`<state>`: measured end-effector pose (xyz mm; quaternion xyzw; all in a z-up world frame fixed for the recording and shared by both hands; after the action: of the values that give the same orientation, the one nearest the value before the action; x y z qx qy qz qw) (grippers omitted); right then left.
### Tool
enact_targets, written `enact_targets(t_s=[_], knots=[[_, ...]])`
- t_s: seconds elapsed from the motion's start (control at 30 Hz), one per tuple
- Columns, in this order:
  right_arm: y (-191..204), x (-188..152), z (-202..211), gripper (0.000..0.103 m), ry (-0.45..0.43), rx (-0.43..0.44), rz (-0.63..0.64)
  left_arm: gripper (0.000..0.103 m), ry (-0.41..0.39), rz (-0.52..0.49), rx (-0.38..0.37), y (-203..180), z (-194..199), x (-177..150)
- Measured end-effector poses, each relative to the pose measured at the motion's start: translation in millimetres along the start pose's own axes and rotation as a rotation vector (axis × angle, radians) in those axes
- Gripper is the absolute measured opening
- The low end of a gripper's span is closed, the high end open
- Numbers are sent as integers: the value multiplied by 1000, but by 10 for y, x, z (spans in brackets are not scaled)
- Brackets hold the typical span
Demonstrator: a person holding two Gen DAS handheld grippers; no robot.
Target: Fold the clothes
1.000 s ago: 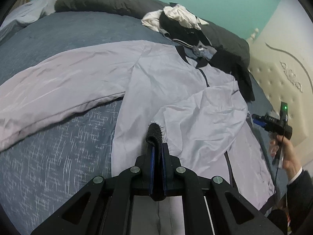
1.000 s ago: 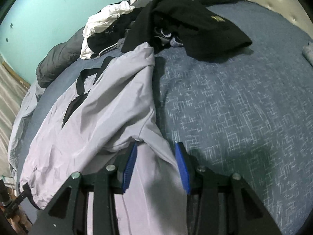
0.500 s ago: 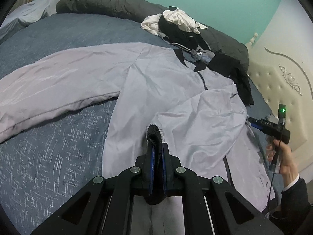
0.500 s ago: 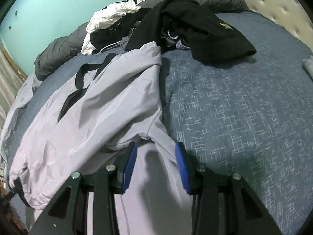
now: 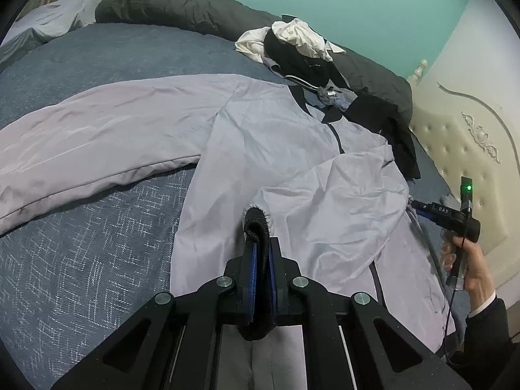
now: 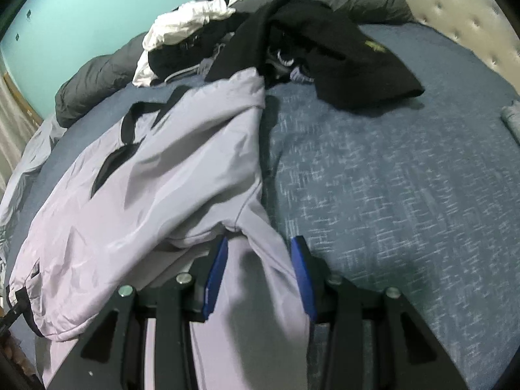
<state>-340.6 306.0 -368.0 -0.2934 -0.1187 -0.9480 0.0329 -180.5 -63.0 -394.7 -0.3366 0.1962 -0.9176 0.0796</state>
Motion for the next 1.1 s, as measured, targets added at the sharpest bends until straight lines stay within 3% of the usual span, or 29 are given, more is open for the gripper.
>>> enact_targets(t_s=[0.2,0.27,0.33,0.43,0.67,1.1], knots=[[35,-51,-184,41,31,-17,45,7,2,5,4,33,-16,19],[20,-52,-209,33,26,-11,44,7,3,5,7,42,-14,20],[-22,-34,-195,15,12,-8,37,7,2,8,9,56,-8,24],[-117,13,-130,5,-19,10,-2,7,3,23,8,88,-3,25],[-392,53,-59,3,-55,26,-117,7,10,37,-1,114,-5,23],[-407,1,-34,3,-41,27,-161,7,19,33,-7,55,29,39]])
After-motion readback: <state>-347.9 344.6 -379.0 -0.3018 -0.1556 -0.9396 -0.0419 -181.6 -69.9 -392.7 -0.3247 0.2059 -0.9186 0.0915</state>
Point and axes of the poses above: each gripper's, at about its wrist camera, not at the fingertips, and z roughly against the way its jaws point, y to its left, x to its top, the point moved 10 cm from there along -z, roughly the way its jaws point, and after that the axes turned 3 degrees about z, right-handed, at the moved point
